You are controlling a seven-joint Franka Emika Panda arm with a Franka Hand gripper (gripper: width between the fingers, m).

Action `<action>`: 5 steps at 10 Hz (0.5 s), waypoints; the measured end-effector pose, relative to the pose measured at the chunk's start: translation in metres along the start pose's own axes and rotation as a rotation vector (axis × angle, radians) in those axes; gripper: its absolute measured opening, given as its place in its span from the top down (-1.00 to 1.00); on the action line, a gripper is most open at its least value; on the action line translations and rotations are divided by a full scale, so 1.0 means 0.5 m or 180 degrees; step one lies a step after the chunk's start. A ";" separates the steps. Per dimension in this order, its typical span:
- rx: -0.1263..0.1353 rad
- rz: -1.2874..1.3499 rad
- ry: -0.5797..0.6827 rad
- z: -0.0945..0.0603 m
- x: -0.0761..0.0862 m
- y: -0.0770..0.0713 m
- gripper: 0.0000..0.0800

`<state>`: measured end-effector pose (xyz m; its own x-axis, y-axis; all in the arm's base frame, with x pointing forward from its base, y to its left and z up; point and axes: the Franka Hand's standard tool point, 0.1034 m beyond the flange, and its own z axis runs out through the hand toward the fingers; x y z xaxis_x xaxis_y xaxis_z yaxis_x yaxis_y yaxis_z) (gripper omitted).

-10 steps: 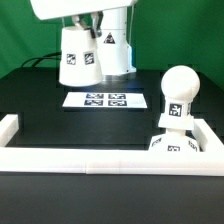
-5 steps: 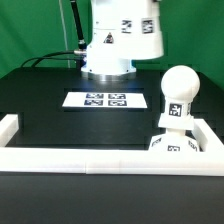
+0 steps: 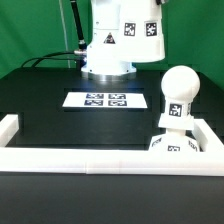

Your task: Assemble lamp

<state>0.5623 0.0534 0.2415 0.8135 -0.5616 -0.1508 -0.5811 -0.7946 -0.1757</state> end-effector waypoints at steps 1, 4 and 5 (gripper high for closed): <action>0.0037 -0.0019 0.0049 -0.012 0.005 -0.037 0.89; 0.0098 0.0040 0.0158 -0.012 0.040 -0.141 0.89; 0.0096 0.0026 0.0170 0.002 0.042 -0.156 0.89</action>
Offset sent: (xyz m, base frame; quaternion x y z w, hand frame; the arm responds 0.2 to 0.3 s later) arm 0.0491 0.0385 0.0161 0.0104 -0.0047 0.0475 0.9988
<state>0.6247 0.1038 0.2510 0.8082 -0.5803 -0.1004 -0.5875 -0.7830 -0.2041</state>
